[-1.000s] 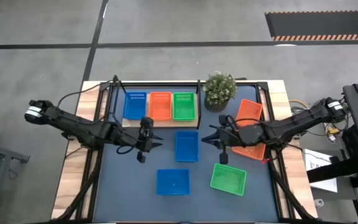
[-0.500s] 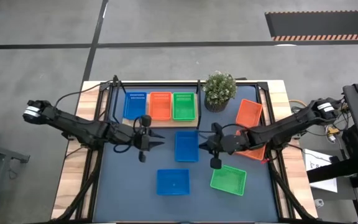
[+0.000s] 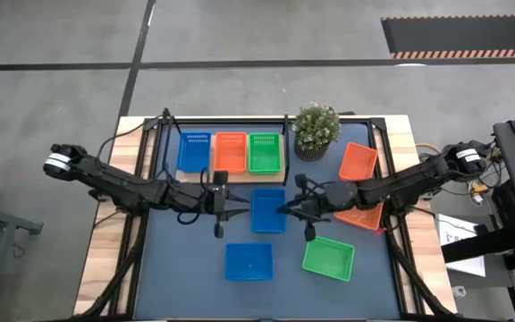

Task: Stack baskets on shelf by color
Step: Stack the top blue bin on top of the blue bin on the shelf

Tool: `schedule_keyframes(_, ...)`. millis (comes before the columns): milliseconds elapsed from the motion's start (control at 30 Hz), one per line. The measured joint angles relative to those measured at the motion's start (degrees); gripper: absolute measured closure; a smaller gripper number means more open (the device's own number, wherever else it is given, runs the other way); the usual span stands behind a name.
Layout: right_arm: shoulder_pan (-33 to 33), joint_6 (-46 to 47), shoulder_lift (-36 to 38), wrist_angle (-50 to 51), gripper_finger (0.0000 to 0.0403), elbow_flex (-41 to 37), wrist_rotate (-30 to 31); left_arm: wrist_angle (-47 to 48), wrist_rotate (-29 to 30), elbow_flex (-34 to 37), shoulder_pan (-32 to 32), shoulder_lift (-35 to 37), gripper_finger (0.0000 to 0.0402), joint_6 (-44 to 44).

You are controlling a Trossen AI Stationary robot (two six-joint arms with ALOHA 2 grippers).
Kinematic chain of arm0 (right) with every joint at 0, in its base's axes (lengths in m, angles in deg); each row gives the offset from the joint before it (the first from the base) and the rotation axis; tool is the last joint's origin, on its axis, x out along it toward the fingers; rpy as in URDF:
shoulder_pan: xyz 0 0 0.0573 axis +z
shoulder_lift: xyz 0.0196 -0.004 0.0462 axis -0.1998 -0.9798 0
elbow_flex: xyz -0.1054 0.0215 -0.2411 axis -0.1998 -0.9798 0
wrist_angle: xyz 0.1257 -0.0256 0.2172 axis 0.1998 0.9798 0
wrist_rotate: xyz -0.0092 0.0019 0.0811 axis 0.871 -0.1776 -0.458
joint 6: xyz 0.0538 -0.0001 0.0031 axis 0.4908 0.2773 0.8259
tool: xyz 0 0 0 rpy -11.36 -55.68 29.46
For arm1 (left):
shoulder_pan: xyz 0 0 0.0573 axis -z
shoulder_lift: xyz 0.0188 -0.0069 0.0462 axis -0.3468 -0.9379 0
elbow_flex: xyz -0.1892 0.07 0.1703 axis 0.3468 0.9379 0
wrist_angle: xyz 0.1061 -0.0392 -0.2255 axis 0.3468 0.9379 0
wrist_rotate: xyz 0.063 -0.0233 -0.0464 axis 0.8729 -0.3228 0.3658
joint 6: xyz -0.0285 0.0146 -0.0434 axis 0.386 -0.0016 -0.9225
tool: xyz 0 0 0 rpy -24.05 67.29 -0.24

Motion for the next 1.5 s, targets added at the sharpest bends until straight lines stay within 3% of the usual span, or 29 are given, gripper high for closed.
schedule_keyframes(167,-5.28,-7.78,2.85,-14.22,0.0394,-4.49,-0.91,-5.63,-0.18,-0.04,0.76,-3.99,0.032,-5.94)
schedule_keyframes(300,-9.02,-7.25,5.71,-20.96,0.0394,-10.61,-8.58,-5.98,0.23,-0.36,2.28,-6.41,0.032,-13.0)
schedule_keyframes(433,-11.72,-4.45,9.39,-25.06,0.0394,-13.77,-8.84,-5.05,3.01,-2.8,4.03,-10.37,0.032,-17.62)
schedule_keyframes(567,-12.81,-1.5,12.63,-20.6,0.0394,-13.42,-9.05,4.92,3.83,-9.53,4.89,-15.05,0.032,-17.96)
schedule_keyframes(767,-12.7,-1.12,16.3,-11.03,0.0394,-10.74,-9.09,31.95,3.72,-22.56,4.85,-20.31,0.032,-17.86)
schedule_keyframes(900,-12.66,-1.03,17.04,-8.42,0.0394,-10.11,-9.11,40.55,1.31,-27.52,4.87,-21.55,0.032,-15.44)
schedule_keyframes(1167,-12.66,1.27,17.18,-8.8,0.0394,-10.0,-9.11,32.42,0.1,-29.28,4.01,-27.95,0.032,-9.3)
schedule_keyframes(1400,-12.64,2.96,17.15,-8.8,0.0394,-9.98,-9.19,27.5,-11.51,-29.24,1.31,-32.65,0.032,-11.07)
schedule_keyframes(1500,-12.64,3.98,17.15,-8.73,0.0394,-9.98,-9.57,26.88,-12.69,-29.24,0.63,-33.33,0.032,-11.98)
